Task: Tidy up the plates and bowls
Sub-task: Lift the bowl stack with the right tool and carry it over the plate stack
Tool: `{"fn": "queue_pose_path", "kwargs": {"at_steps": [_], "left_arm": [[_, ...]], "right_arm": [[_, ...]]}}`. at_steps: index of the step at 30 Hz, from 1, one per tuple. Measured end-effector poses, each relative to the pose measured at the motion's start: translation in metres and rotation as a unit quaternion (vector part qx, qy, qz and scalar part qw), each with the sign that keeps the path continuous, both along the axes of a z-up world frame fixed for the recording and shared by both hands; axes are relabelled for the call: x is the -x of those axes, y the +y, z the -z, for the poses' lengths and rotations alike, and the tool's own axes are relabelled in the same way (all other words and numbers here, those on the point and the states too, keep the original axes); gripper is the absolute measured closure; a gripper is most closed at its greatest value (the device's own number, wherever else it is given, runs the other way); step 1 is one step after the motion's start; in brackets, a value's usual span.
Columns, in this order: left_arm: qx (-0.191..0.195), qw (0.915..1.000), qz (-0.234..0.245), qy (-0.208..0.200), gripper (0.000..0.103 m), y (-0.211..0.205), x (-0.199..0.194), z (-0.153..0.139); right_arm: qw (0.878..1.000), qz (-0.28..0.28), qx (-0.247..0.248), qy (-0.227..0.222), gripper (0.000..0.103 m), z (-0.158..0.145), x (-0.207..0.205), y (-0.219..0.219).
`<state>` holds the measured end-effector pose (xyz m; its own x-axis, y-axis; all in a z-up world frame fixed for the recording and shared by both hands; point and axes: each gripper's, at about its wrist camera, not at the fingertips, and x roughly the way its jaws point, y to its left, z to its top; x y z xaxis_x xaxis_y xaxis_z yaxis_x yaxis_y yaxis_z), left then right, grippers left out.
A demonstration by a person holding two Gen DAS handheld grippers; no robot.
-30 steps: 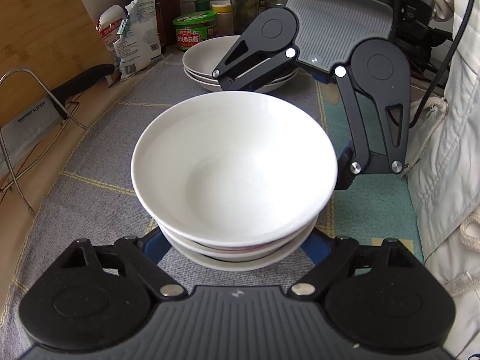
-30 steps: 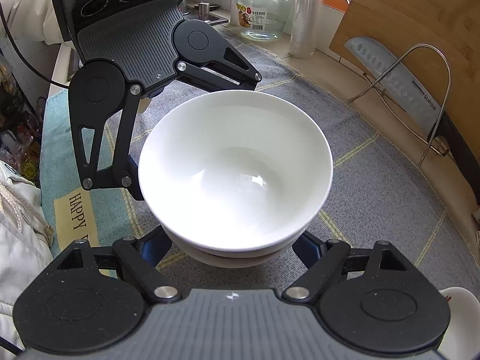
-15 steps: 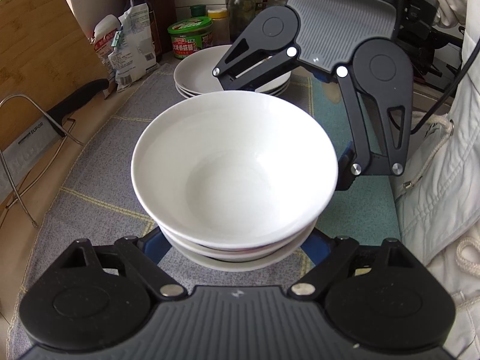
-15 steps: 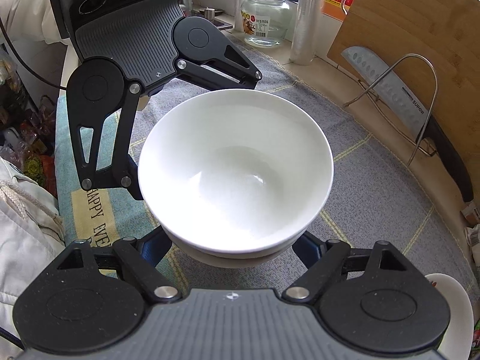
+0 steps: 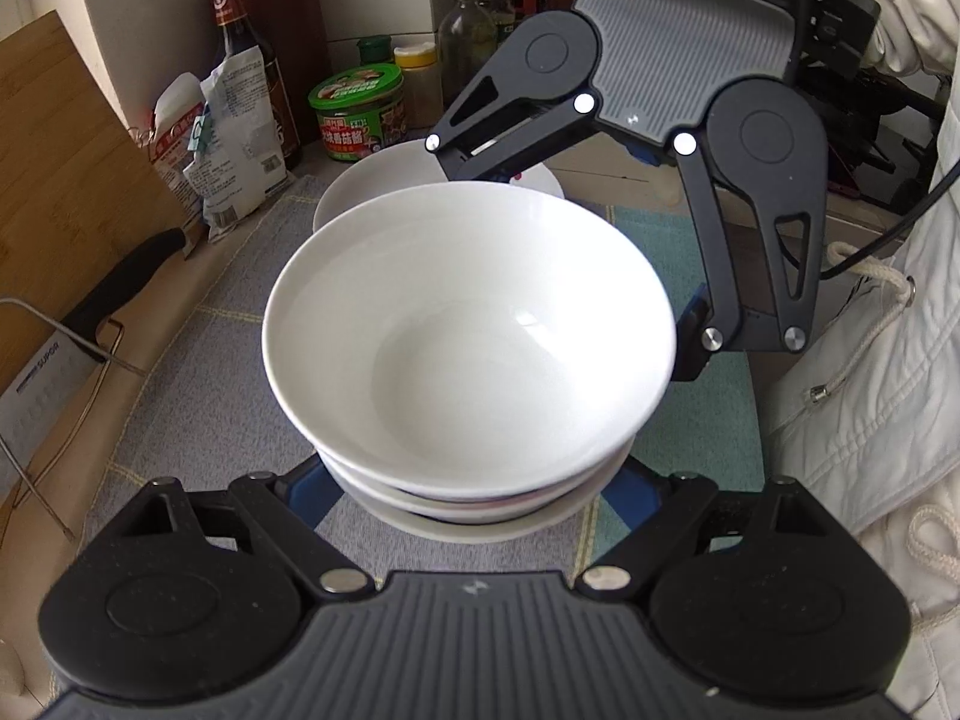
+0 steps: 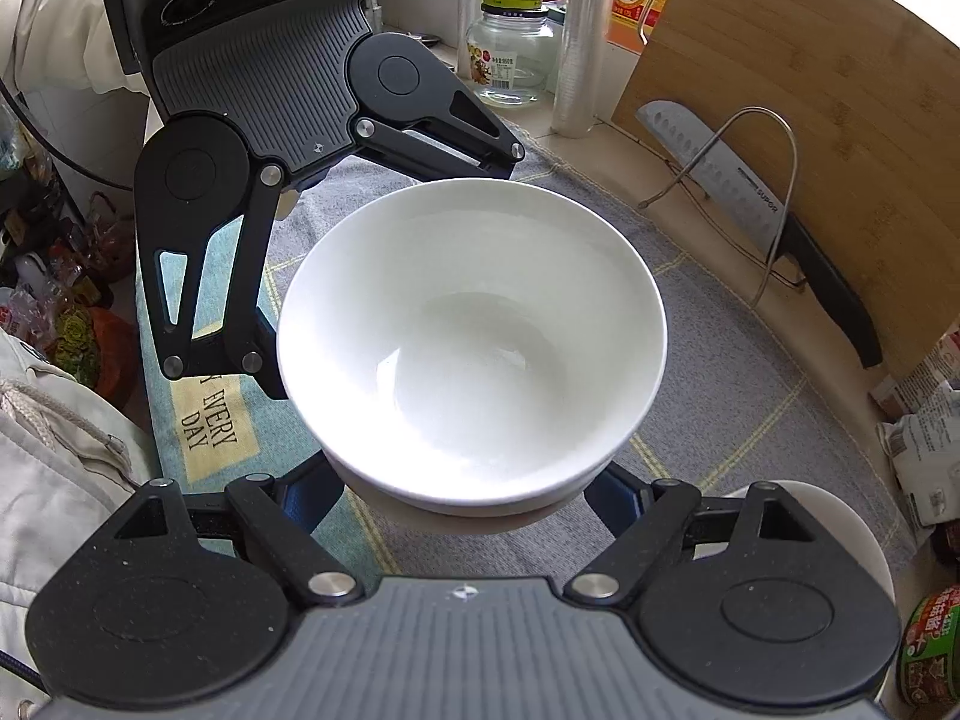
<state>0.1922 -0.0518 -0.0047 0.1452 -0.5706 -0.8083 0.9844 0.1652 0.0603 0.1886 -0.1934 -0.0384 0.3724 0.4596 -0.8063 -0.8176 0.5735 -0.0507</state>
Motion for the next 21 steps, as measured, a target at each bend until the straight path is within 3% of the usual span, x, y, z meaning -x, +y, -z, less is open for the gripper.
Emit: {"fn": "queue_pose_path", "kwargs": {"at_steps": [12, 21], "left_arm": [[0.008, 0.9992, 0.034, -0.019, 0.014, -0.079, -0.015, -0.003], [0.009, 0.9979, 0.060, -0.021, 0.014, -0.130, -0.041, 0.011]], "right_arm": [[0.999, 0.032, 0.004, -0.025, 0.013, -0.014, 0.008, -0.080], [0.997, 0.070, 0.014, -0.025, 0.013, -0.004, 0.000, -0.132]]}}
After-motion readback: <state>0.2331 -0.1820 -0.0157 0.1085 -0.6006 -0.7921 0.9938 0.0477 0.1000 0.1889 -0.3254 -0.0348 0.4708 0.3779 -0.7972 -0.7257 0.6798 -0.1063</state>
